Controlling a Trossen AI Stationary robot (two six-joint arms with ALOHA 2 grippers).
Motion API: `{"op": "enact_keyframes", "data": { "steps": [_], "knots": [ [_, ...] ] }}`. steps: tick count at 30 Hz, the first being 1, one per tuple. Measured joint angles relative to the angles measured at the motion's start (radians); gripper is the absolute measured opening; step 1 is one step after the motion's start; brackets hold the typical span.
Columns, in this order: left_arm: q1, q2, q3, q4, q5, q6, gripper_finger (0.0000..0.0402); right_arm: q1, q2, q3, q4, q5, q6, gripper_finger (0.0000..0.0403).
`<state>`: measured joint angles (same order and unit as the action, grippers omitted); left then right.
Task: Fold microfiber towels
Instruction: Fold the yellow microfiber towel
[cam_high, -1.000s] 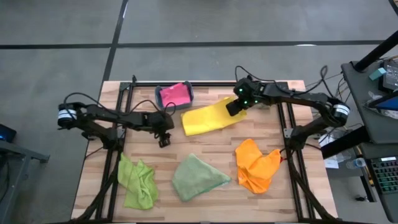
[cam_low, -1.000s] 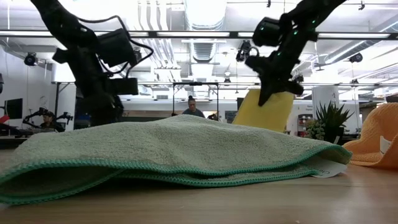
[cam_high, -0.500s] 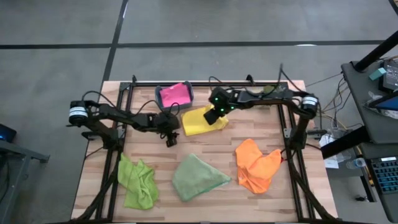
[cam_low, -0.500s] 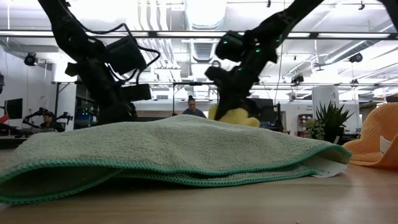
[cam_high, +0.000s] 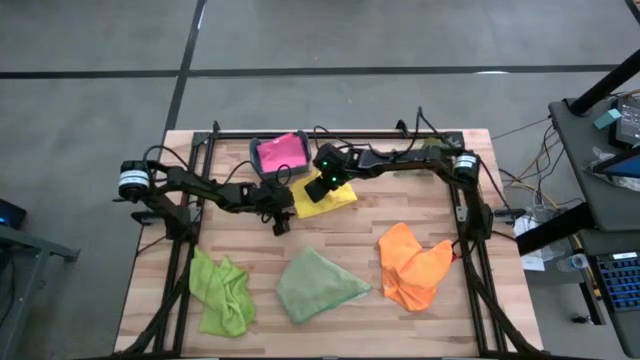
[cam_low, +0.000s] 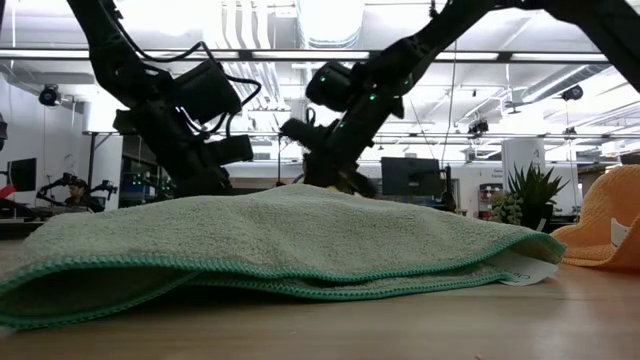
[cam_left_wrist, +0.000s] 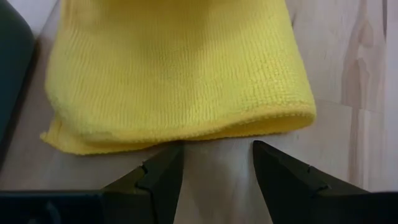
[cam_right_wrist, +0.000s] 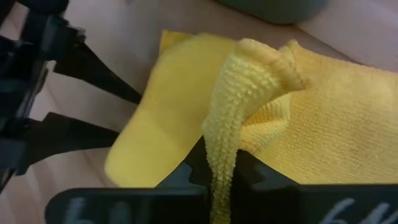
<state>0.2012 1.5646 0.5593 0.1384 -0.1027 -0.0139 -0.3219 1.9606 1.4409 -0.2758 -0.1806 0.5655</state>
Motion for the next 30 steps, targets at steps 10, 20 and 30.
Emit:
{"op": "enact_keyframes", "data": {
  "steps": [10, 20, 30],
  "knots": [
    [0.000, 0.000, -0.002, 0.010, 0.000, 0.002, 0.0180, 0.022, 0.053, 0.032, 0.024, -0.002, 0.015, 0.0011],
    [0.000, 0.000, -0.003, 0.011, 0.001, 0.001, 0.0180, 0.028, 0.052, 0.032, 0.087, 0.022, 0.029, 0.0011],
    [0.000, 0.000, -0.003, 0.011, 0.001, 0.001, 0.0180, 0.043, 0.052, 0.036, 0.098, 0.069, 0.026, 0.0084]
  ]
}}
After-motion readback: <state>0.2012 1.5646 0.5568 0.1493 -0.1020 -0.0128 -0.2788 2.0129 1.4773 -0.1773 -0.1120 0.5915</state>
